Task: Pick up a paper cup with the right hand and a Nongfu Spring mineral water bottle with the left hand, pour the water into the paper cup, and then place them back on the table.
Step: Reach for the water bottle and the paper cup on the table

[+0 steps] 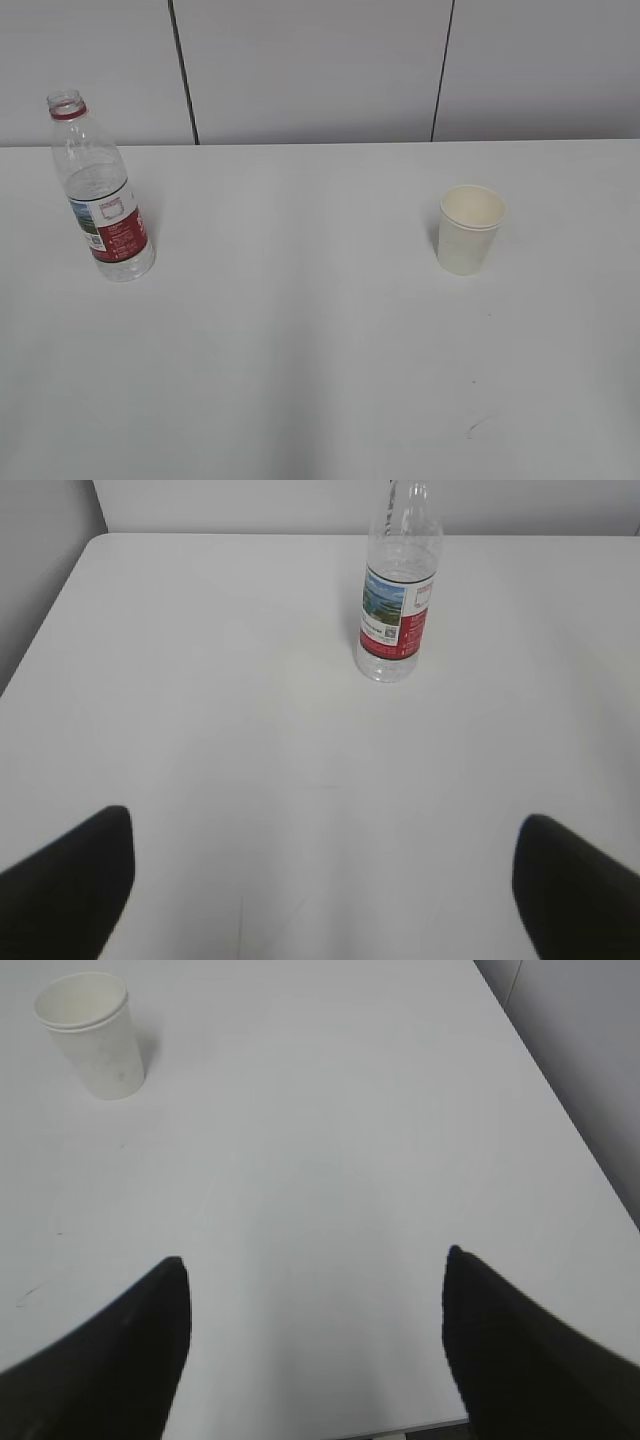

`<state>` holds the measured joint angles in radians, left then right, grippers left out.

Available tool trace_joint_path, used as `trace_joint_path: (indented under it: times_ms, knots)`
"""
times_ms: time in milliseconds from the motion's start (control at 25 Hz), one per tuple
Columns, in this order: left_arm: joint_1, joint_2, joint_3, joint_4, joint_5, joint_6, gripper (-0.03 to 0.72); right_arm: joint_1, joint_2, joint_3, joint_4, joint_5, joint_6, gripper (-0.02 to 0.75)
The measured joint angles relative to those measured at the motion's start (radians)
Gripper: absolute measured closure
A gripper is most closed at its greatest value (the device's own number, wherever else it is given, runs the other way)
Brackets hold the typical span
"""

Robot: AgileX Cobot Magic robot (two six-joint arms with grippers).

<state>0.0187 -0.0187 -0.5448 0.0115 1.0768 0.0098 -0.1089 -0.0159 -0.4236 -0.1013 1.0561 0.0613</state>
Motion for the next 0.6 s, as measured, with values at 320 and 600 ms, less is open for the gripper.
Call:
trace_joint_path:
  times_ms: [320,600]
  knots:
    - [0.000,0.000,0.000,0.000,0.000,0.000,0.000,0.000,0.000,0.000,0.000,0.000,0.000,0.160]
    - [0.000,0.000,0.000,0.000,0.000,0.000,0.015,0.000,0.000,-0.014,0.042,-0.017,0.000,0.160]
